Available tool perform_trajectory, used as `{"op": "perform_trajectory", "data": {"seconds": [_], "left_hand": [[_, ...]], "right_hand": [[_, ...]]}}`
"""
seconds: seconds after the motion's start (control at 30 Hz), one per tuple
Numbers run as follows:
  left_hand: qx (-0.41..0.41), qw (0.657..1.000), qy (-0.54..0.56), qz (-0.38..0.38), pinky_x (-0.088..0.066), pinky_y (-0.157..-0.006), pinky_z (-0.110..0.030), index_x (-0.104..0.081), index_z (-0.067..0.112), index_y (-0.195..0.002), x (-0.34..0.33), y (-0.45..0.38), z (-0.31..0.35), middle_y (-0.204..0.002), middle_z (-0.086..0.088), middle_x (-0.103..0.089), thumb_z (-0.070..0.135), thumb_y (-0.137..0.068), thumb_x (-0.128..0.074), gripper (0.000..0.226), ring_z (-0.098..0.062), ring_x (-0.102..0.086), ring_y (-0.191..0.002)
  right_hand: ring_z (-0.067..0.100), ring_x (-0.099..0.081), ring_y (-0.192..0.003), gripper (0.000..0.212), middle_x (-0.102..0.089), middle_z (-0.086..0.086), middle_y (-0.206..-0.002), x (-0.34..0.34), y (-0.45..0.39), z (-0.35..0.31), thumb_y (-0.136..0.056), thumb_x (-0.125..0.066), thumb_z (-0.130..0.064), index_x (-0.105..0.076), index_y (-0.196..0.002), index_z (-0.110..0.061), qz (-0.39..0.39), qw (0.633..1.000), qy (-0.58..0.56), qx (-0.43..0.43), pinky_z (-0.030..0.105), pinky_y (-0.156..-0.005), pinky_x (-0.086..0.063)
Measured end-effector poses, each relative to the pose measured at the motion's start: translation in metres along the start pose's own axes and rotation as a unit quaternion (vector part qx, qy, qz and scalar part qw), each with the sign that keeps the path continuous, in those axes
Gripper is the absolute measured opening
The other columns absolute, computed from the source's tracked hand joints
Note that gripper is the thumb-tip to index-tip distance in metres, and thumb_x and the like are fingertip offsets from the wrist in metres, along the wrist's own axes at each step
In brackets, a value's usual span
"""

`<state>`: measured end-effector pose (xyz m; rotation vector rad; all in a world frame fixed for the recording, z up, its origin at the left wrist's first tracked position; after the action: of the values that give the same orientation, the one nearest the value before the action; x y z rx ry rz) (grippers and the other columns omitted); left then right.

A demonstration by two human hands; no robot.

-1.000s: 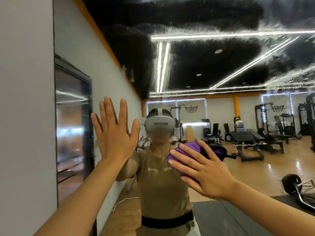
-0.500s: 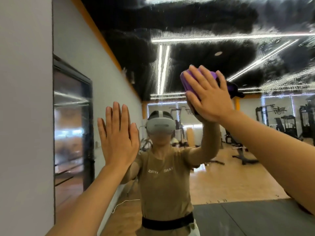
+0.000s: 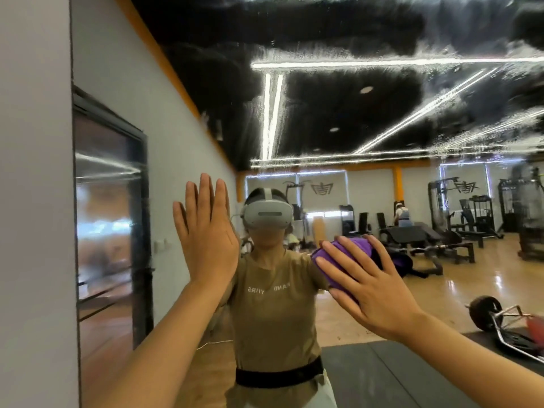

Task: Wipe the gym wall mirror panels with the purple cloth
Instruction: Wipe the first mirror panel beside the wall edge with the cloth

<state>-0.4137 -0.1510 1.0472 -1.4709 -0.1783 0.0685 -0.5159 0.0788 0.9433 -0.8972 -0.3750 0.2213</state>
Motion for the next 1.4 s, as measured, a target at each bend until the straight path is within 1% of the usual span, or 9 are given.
{"op": "perform_trajectory", "data": {"seconds": [0.23, 0.5, 0.67, 0.83, 0.97, 1.07, 1.17, 1.3, 1.4], "left_hand": [[0.009, 1.000, 0.014, -0.018, 0.017, -0.123, -0.037, -0.006, 0.018, -0.160, -0.004, 0.004, 0.005, -0.169, -0.006, 0.001, 0.046, -0.104, -0.019, 0.065, -0.027, 0.004, -0.156], [0.003, 1.000, 0.004, 0.001, 0.012, -0.124, -0.035, -0.011, 0.018, -0.160, -0.005, 0.009, 0.019, -0.168, -0.009, -0.007, 0.039, -0.107, -0.016, 0.057, -0.031, -0.005, -0.155], [0.004, 1.000, 0.023, 0.000, 0.015, -0.123, -0.034, -0.016, 0.016, -0.160, -0.006, 0.010, 0.023, -0.168, -0.008, -0.007, 0.033, -0.107, -0.018, 0.057, -0.029, -0.003, -0.155], [-0.043, 0.998, 0.040, 0.015, 0.009, -0.125, -0.037, -0.034, 0.014, -0.156, -0.013, 0.010, 0.041, -0.166, -0.012, -0.021, 0.003, -0.097, -0.040, 0.060, -0.031, -0.013, -0.154], [-0.025, 0.999, 0.040, -0.004, 0.013, -0.124, -0.037, -0.026, 0.016, -0.159, -0.016, 0.012, 0.050, -0.167, -0.010, -0.013, 0.030, -0.105, -0.024, 0.056, -0.029, -0.007, -0.155], [-0.039, 0.999, 0.007, -0.009, 0.008, -0.125, -0.044, -0.015, 0.018, -0.161, -0.021, 0.014, 0.052, -0.168, -0.011, -0.008, 0.037, -0.106, -0.019, 0.058, -0.030, -0.004, -0.156], [-0.041, 0.999, -0.008, 0.000, 0.002, -0.125, -0.051, -0.010, 0.016, -0.162, -0.024, 0.015, 0.052, -0.169, -0.012, -0.005, 0.041, -0.107, -0.015, 0.061, -0.030, -0.002, -0.156], [-0.048, 0.999, -0.012, 0.000, -0.008, -0.123, -0.060, -0.007, 0.016, -0.162, -0.026, 0.017, 0.051, -0.169, -0.012, -0.001, 0.043, -0.105, -0.019, 0.065, -0.031, 0.000, -0.156], [-0.051, 0.999, -0.015, 0.000, -0.005, -0.124, -0.059, -0.010, 0.014, -0.162, -0.026, 0.017, 0.051, -0.169, -0.012, -0.002, 0.047, -0.102, -0.023, 0.069, -0.031, 0.000, -0.156]], "right_hand": [[0.023, -0.014, -0.156, 0.058, -0.016, -0.003, -0.169, 0.007, -0.034, 0.027, -0.108, -0.020, -0.051, -0.016, -0.162, -0.032, 0.004, 0.999, -0.009, 0.031, 0.056, -0.123, -0.011], [0.021, -0.015, -0.155, 0.058, -0.022, -0.002, -0.167, 0.040, -0.134, 0.131, -0.105, -0.021, -0.050, -0.018, -0.160, -0.030, 0.061, 0.985, -0.067, -0.148, 0.057, -0.122, -0.011], [0.023, -0.012, -0.156, 0.059, -0.017, -0.001, -0.168, 0.029, -0.090, 0.108, -0.106, -0.023, -0.049, -0.018, -0.161, -0.028, 0.086, 0.981, -0.066, -0.163, 0.060, -0.122, -0.012], [0.024, -0.015, -0.156, 0.059, -0.018, 0.000, -0.168, 0.006, -0.009, 0.068, -0.107, -0.024, -0.048, -0.023, -0.161, -0.025, 0.052, 0.989, -0.056, -0.126, 0.063, -0.119, -0.018], [0.025, -0.015, -0.156, 0.056, -0.019, -0.001, -0.168, -0.004, 0.033, 0.047, -0.108, -0.023, -0.048, -0.024, -0.160, -0.028, 0.018, 0.996, -0.033, -0.076, 0.059, -0.122, -0.011], [0.023, -0.015, -0.156, 0.057, -0.020, -0.002, -0.168, -0.003, 0.034, 0.048, -0.107, -0.024, -0.049, -0.023, -0.160, -0.029, 0.005, 0.996, -0.045, -0.070, 0.057, -0.123, -0.009], [0.022, -0.014, -0.156, 0.058, -0.018, -0.002, -0.169, 0.005, 0.007, 0.070, -0.107, -0.021, -0.050, -0.017, -0.161, -0.029, 0.016, 0.986, -0.078, -0.144, 0.058, -0.121, -0.012], [0.014, 0.004, -0.156, 0.061, -0.003, -0.005, -0.170, 0.022, -0.061, 0.135, -0.104, -0.017, -0.051, -0.004, -0.161, -0.031, 0.051, 0.948, -0.127, -0.287, 0.046, -0.124, 0.006], [0.015, 0.009, -0.155, 0.063, 0.004, -0.006, -0.170, 0.029, -0.094, 0.167, -0.103, -0.015, -0.051, -0.002, -0.162, -0.031, 0.044, 0.927, -0.147, -0.344, 0.047, -0.122, 0.012]]}}
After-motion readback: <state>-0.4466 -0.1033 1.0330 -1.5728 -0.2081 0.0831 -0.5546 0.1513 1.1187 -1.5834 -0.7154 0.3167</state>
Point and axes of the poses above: each hand's wrist, its own y-axis away from the middle knuckle, its own x-axis out of the back of the hand, z = x × y, the point moved 8 cm from there along -y, towards the middle knuckle
